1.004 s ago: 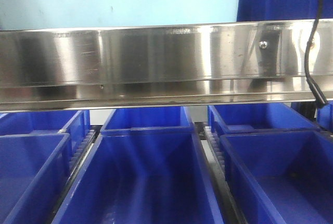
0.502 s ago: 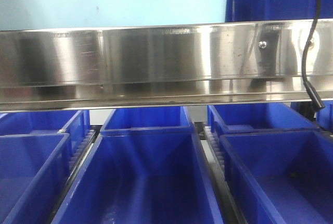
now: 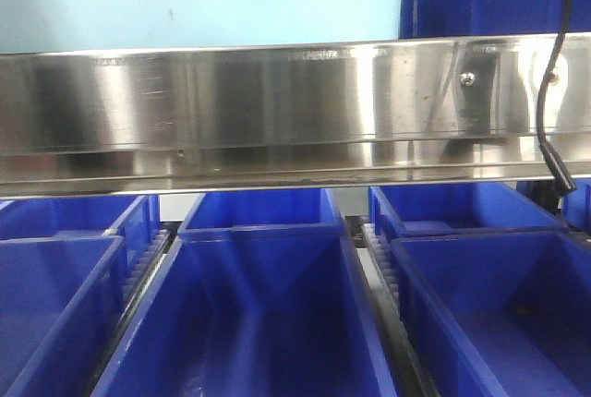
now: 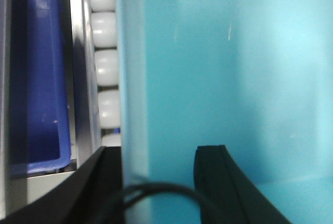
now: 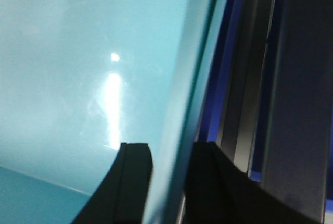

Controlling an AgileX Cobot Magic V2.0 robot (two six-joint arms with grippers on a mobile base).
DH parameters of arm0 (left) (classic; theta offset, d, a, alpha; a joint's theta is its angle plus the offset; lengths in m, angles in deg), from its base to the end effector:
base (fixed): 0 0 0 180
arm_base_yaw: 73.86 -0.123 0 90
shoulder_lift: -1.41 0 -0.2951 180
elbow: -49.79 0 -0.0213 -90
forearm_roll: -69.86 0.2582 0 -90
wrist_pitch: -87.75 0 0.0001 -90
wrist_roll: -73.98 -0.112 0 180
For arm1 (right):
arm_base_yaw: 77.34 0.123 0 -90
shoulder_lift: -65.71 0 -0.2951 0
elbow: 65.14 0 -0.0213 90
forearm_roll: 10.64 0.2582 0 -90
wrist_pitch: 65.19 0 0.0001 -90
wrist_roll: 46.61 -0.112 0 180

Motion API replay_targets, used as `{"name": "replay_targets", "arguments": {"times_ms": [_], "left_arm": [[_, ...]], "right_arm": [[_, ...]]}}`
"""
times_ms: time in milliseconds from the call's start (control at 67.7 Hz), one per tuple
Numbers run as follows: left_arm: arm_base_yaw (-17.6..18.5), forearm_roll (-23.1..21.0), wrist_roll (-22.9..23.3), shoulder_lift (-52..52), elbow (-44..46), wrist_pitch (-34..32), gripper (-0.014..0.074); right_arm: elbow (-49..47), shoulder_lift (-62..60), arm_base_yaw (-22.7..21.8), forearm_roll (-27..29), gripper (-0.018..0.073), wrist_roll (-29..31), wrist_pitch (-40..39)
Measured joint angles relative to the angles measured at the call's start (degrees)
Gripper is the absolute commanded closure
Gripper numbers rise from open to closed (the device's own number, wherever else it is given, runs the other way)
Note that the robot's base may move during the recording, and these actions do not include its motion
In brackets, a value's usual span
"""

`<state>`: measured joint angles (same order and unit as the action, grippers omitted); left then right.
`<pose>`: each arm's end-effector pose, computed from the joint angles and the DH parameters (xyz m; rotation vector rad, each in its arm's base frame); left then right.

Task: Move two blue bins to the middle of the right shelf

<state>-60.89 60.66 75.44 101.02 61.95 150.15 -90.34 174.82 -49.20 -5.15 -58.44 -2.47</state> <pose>0.3496 -0.0968 0.3511 0.2160 2.6156 -0.3005 0.3593 0.2030 0.3573 -0.3452 2.5776 0.3866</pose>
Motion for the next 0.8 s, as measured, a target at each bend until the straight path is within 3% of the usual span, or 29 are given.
{"name": "replay_targets", "arguments": {"times_ms": [221,428,797], "left_arm": [[-0.3,0.4,-0.6,-5.5,-0.3,-1.0,0.0707],[-0.3,-0.6,-0.4,-9.8,0.1,-4.2,0.0707],[-0.3,-1.4,-0.1,-12.1,12.2,-4.9,0.0707]], "right_arm": [[0.2,-3.6,0.0,-0.4,0.0715,0.0,-1.1],[-5.8,-5.0,0.0,-1.2,0.0715,-0.1,-1.2],[-20.4,-5.9,0.0,-2.1,0.0715,0.7,-0.6]]}}
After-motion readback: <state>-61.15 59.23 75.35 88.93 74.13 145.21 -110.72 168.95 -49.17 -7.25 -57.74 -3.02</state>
